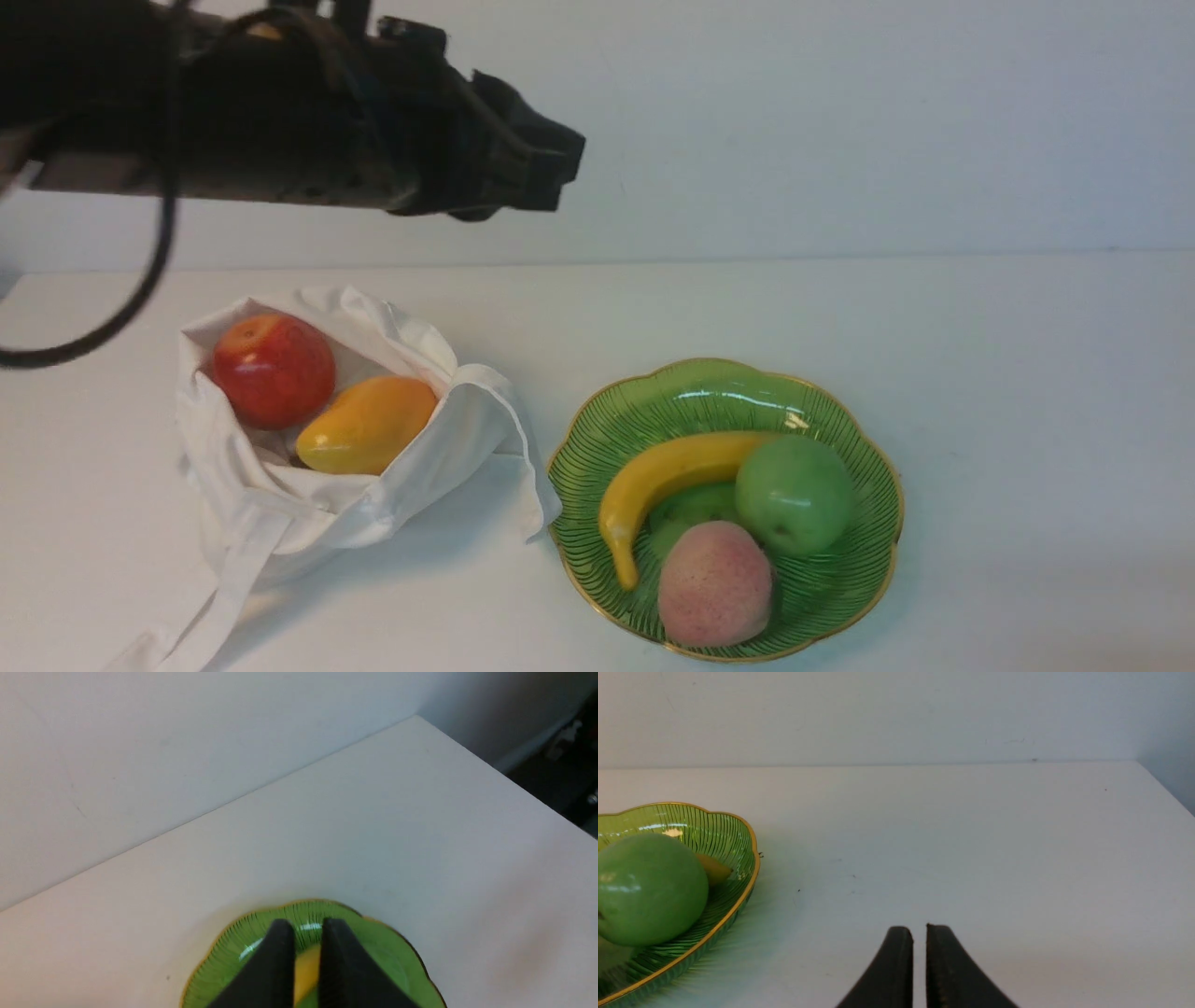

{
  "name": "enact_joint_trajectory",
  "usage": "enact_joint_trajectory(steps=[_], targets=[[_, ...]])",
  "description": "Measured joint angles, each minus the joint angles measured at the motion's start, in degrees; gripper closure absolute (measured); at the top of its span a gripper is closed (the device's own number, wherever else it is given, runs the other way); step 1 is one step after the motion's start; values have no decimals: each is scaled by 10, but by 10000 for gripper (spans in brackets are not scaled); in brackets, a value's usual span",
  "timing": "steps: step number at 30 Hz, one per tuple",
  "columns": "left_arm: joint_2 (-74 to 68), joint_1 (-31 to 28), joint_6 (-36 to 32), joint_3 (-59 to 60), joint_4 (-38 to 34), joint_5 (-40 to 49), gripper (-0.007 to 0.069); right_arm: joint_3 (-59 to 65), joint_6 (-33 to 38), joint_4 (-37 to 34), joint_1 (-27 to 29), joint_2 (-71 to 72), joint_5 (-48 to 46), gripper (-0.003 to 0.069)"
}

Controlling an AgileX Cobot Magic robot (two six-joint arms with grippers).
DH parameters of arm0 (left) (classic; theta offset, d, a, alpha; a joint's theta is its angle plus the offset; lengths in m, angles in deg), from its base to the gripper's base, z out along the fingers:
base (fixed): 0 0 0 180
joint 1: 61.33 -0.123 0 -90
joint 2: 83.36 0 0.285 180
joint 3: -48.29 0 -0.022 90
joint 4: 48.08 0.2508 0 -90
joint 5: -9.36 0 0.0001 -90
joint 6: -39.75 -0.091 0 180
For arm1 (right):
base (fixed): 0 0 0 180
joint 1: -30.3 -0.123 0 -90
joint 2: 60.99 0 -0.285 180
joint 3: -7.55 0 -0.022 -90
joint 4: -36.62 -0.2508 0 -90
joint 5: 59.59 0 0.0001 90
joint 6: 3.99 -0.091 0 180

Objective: Take the fruit out of the cloth bag on the white table and place them on a plate.

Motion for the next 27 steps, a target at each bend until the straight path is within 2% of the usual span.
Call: enact_joint_trajectory(steps=[4, 5, 6, 8, 13, 20, 27], targets=[[97, 0, 119, 31, 118, 54, 629, 0, 0, 0, 0, 0, 0, 622], [146, 0, 174, 57, 178, 61, 632, 0, 0, 0, 0, 0, 0, 622], [152, 0, 174, 60, 186, 61, 632, 0, 0, 0, 0, 0, 0, 622], [233, 0, 252, 107, 271, 61, 632, 0, 0, 0, 0, 0, 0, 622], [386, 0, 348, 195, 376, 65, 632, 0, 0, 0, 0, 0, 0, 622], [559, 0, 362, 241, 400, 94, 632, 0, 0, 0, 0, 0, 0, 622], [641, 0, 364, 241, 397, 108, 632, 0, 0, 0, 0, 0, 0, 622]])
